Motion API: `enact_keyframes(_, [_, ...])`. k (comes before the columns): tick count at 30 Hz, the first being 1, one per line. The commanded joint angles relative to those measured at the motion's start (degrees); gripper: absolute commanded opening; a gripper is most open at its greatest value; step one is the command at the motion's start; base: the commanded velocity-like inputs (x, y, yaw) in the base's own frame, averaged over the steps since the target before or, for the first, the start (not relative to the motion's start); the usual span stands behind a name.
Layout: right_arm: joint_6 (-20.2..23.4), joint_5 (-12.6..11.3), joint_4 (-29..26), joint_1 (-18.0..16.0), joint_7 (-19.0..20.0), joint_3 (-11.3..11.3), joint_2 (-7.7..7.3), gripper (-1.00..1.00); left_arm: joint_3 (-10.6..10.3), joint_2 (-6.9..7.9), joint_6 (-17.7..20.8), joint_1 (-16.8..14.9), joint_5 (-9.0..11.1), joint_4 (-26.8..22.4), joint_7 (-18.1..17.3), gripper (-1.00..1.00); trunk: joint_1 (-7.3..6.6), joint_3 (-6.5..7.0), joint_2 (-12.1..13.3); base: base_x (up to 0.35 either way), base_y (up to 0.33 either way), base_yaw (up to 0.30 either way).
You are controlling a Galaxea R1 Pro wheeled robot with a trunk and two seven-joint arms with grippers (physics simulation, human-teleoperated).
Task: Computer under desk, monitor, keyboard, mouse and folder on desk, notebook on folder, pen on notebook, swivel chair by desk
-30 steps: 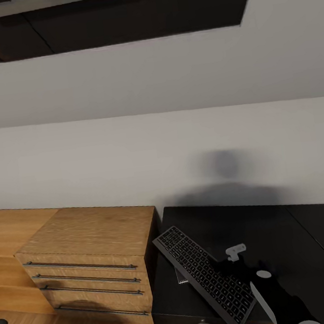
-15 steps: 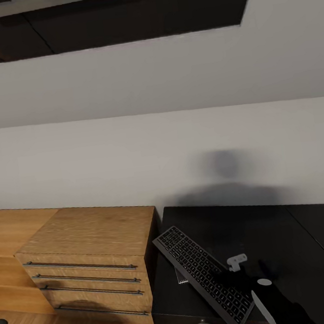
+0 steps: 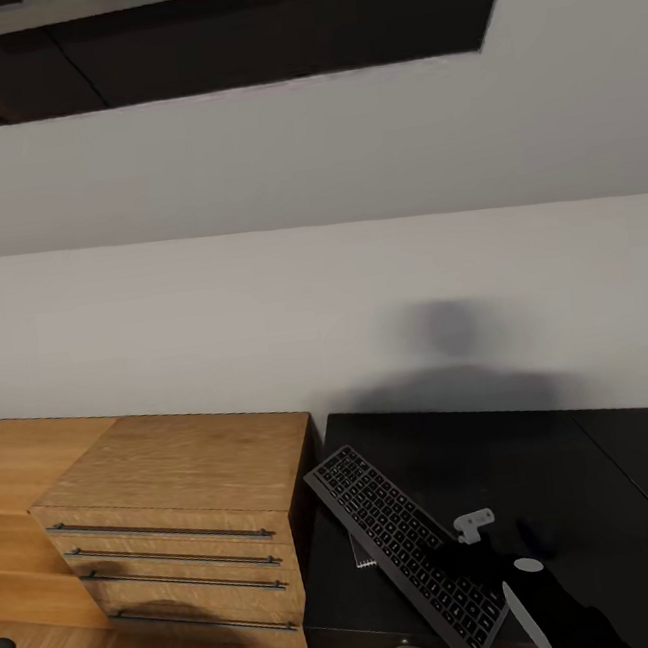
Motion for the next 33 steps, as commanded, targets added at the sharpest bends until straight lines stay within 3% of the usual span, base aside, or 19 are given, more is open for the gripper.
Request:
enact_keyframes(1, [0.3,0.7,0.5,0.0,0.3,0.0,0.02,1.00,-0.5,0.01,-0.2,0.0,0.5,0.0,0.2,1.00,0.01,-0.08,0.0,0.000,0.000,0.000])
enact_keyframes(9, [0.3,0.7,0.5,0.0,0.3,0.0,0.02,1.00,-0.5,-0.01,-0.3,0.0,0.5,0.0,0.2,1.00,0.01,-0.08,0.0,-0.005,0.000,0.000])
enact_keyframes(18, [0.1,0.8,0.7,0.0,0.1,0.0,0.04,1.00,-0.5,-0.06,-0.2,0.0,0.5,0.0,0.2,1.00,0.01,-0.08,0.0,-0.183,0.000,0.000])
enact_keyframes(33, [0.0,0.8,0.7,0.0,0.1,0.0,0.02,1.00,-0.5,-0.07,-0.2,0.0,0.4,0.0,0.2,1.00,0.01,-0.08,0.0,-0.012,0.000,0.000])
